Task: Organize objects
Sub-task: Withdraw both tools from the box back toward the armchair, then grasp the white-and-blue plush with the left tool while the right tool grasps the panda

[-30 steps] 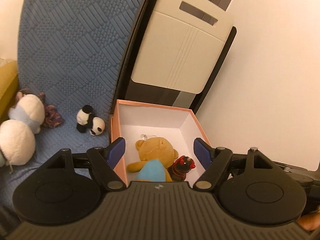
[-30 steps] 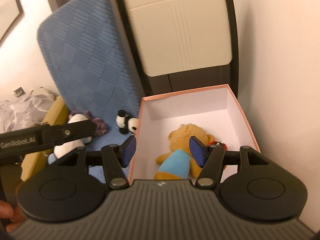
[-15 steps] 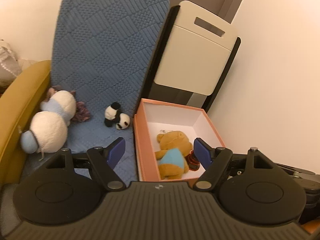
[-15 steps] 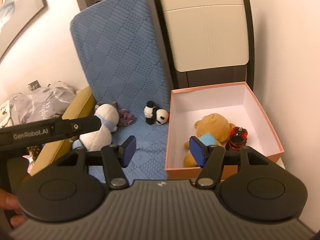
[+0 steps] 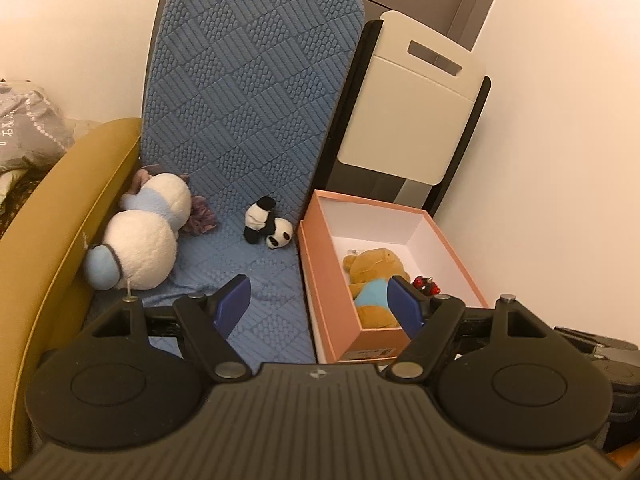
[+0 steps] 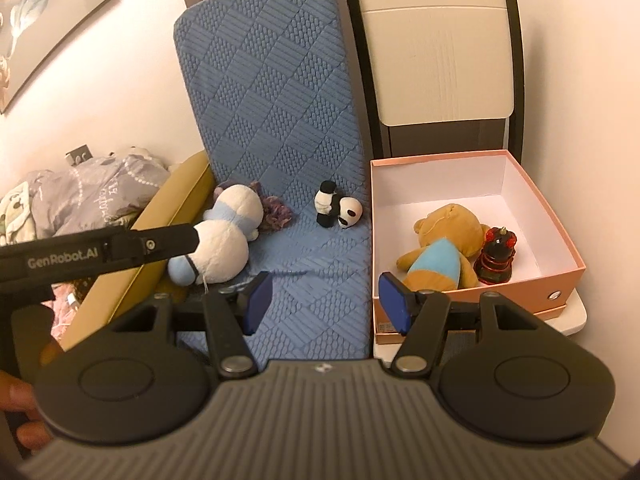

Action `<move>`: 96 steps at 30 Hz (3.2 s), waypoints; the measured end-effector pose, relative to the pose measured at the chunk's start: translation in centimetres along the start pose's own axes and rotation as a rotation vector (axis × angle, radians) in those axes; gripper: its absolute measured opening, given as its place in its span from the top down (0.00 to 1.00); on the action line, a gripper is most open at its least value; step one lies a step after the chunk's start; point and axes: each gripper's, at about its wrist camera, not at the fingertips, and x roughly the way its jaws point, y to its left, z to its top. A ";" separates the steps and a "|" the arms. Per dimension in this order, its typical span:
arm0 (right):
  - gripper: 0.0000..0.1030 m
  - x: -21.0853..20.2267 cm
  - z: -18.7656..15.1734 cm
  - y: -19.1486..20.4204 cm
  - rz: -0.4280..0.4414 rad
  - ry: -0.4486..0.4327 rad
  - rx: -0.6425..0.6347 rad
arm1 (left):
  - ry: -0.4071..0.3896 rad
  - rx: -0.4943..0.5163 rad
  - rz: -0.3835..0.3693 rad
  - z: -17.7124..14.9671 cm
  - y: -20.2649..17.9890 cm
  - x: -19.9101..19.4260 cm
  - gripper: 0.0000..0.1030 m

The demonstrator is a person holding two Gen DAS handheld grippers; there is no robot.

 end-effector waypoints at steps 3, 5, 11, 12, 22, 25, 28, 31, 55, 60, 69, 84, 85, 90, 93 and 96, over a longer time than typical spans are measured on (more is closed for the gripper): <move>0.40 0.4 -0.2 0.3 -0.001 -0.001 -0.002 | 0.000 0.006 -0.004 -0.5 0.4 0.2 0.23; 0.40 0.8 -0.3 0.4 -0.004 -0.012 -0.007 | 0.000 0.014 0.003 -0.8 0.6 0.5 0.23; 0.40 2.3 -1.1 0.5 -0.007 0.012 -0.015 | 0.013 -0.004 0.022 -1.4 1.7 1.8 0.19; 0.40 2.7 -1.2 0.4 -0.008 0.019 -0.017 | 0.013 -0.006 0.027 -1.3 1.9 2.1 0.18; 0.24 7.5 0.0 0.1 -0.026 0.039 -0.037 | 0.020 0.015 0.084 1.0 4.4 6.5 0.03; 0.22 9.7 0.5 0.1 -0.032 0.043 -0.048 | 0.025 0.020 0.110 1.8 5.5 8.6 0.03; 0.22 12.2 0.9 0.2 -0.050 0.052 -0.068 | 0.034 0.026 0.131 2.4 6.8 10.9 0.03; 0.22 14.7 1.5 0.4 -0.051 0.057 -0.091 | 0.048 0.049 0.179 2.8 8.1 13.3 0.02; 0.28 36.5 6.5 4.6 -0.045 0.174 -0.553 | 0.217 0.321 0.410 5.1 16.9 30.5 0.03; 0.28 40.7 6.1 5.1 -0.082 0.219 -0.671 | 0.258 0.424 0.459 5.0 17.6 33.0 0.03; 0.30 45.4 4.7 5.7 -0.139 0.285 -0.799 | 0.313 0.546 0.524 4.2 18.0 36.2 0.02; 0.56 46.4 3.7 6.0 -0.194 0.248 -0.845 | 0.290 0.569 0.605 3.6 18.9 36.0 0.10; 0.57 46.1 3.9 5.9 -0.189 0.255 -0.830 | 0.283 0.557 0.598 3.8 18.8 35.6 0.13; 0.57 44.6 4.7 5.1 -0.164 0.284 -0.745 | 0.262 0.451 0.554 4.9 18.5 33.1 0.24; 0.57 43.4 5.2 4.4 -0.140 0.299 -0.680 | 0.254 0.374 0.512 6.0 18.7 32.1 0.36; 0.57 41.8 5.6 4.1 -0.096 0.333 -0.596 | 0.254 0.323 0.464 6.4 18.7 31.4 0.41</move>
